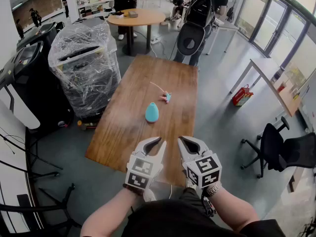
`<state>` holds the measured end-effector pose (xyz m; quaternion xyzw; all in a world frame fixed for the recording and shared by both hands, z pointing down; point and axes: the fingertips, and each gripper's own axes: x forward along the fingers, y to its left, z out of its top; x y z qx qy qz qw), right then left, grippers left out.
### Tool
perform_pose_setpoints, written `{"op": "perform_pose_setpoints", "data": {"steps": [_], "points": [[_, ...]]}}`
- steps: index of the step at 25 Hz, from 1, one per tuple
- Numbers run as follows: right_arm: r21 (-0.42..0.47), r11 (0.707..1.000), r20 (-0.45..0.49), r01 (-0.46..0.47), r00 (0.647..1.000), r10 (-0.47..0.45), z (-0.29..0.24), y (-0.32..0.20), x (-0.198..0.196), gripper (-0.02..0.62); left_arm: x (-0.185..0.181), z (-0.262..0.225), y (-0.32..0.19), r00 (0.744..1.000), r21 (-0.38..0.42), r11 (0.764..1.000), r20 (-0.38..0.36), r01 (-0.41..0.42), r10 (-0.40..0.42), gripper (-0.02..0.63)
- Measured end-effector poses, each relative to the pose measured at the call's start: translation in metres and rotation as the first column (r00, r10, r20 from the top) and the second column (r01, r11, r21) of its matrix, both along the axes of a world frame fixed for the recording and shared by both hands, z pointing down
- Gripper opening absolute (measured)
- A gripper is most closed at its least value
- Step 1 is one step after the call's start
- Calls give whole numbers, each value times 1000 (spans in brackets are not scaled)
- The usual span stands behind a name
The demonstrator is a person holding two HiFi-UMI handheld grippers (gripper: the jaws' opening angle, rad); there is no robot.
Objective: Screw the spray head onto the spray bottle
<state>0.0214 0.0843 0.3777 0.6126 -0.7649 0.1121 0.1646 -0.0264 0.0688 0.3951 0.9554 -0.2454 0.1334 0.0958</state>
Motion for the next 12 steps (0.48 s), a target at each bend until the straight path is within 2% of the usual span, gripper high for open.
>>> {"op": "perform_pose_setpoints", "data": {"steps": [5,12], "points": [[-17,1000,-12,7,1000,-7,9,-15,10,-6,16,14,-21,1000,-4,1000,22,4,-4,72],[-44,999,12,32,999,-31,32,-44,47,-6,58,47,-57,995,-13,999,91,51,-50,109]]}}
